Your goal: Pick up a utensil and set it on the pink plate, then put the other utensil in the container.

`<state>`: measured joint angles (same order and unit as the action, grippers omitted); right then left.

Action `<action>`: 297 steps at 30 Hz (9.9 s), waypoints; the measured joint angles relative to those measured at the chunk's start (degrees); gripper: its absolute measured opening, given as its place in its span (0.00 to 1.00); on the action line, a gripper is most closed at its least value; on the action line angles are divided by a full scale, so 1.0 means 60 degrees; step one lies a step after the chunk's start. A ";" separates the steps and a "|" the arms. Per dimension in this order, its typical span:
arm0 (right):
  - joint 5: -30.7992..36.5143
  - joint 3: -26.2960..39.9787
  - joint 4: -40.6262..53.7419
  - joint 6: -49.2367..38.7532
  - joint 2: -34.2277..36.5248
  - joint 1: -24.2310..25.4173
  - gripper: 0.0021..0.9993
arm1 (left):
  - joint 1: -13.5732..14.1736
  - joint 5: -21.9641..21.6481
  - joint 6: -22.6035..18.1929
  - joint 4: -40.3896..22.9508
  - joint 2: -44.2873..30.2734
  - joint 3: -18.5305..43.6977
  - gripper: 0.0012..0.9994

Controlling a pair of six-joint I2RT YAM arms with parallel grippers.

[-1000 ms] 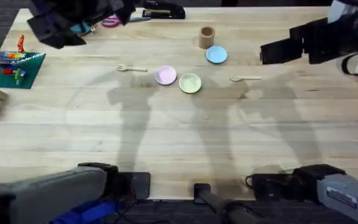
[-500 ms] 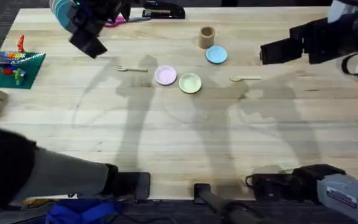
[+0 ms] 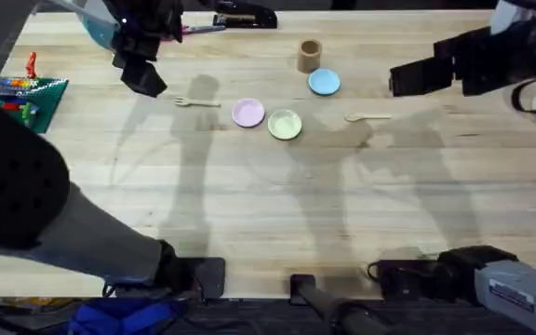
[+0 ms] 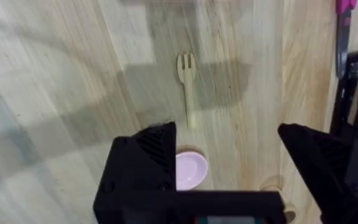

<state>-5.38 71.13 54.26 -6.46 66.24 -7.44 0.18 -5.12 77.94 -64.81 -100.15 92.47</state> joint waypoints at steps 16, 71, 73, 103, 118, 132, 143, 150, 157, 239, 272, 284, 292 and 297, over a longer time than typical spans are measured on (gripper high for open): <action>-0.0001 0.0000 0.0000 0.0000 0.0000 0.0000 1.00 | -0.0118 0.1465 0.0236 0.0980 -0.2267 0.0007 0.98; -0.0002 0.0000 0.0004 0.0000 0.0000 0.0000 1.00 | -0.0341 0.1205 0.0217 0.0622 -0.3336 0.0029 0.06; -0.0002 0.0000 0.0004 0.0000 0.0000 0.0000 1.00 | -0.0341 0.1208 0.0221 0.0618 -0.3336 0.0031 0.05; -0.0002 0.0000 -0.0036 0.0000 0.0000 0.0000 1.00 | -0.0341 0.0753 -0.3746 0.0587 -0.2617 0.0080 0.04; -0.0002 0.0000 -0.0033 0.0000 0.0000 0.0000 1.00 | -0.0341 0.1911 -0.9500 -0.0119 0.1294 0.0157 0.04; -0.0002 0.0000 -0.0033 0.0000 0.0000 0.0000 1.00 | -0.0092 0.3248 -1.3306 -0.1593 0.1713 0.0157 0.04; -0.0002 0.0000 -0.0029 0.0000 0.0000 0.0000 1.00 | 0.1653 0.2810 -1.3110 -0.0853 0.1721 -0.0215 0.04; -0.0002 0.0000 -0.0025 0.0000 0.0000 0.0000 1.00 | 0.2103 0.2629 -1.2904 -0.0706 0.1383 -0.0441 0.04; -0.0002 0.0000 -0.0014 0.0000 0.0000 0.0000 1.00 | 0.2401 0.2604 -1.2839 -0.0635 0.0080 -0.0461 0.04; -0.0002 0.0004 0.0226 0.0000 0.0000 0.0000 1.00 | 0.2421 0.2400 -1.2478 0.0837 -0.2749 -0.0521 0.69; -0.0002 0.0004 0.0225 0.0000 0.0000 0.0000 1.00 | 0.2421 0.1763 -1.2303 -0.0141 0.3475 -0.1973 1.00; -0.0002 0.0004 0.0226 0.0000 0.0000 0.0000 1.00 | 0.2272 0.2712 -1.3499 -0.0065 0.6253 -0.3708 0.99; -0.0002 0.0004 0.0226 0.0000 0.0000 0.0000 1.00 | 0.1015 0.4678 -1.5464 -0.0089 0.6536 -0.4220 0.99; -0.0002 0.0004 0.0226 0.0000 0.0000 0.0000 1.00 | -0.0113 0.6419 -1.7332 -0.0304 0.6515 -0.4592 1.00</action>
<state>-5.39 71.16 55.61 -6.46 66.24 -7.44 -0.50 33.40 -26.05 -66.63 -61.06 64.91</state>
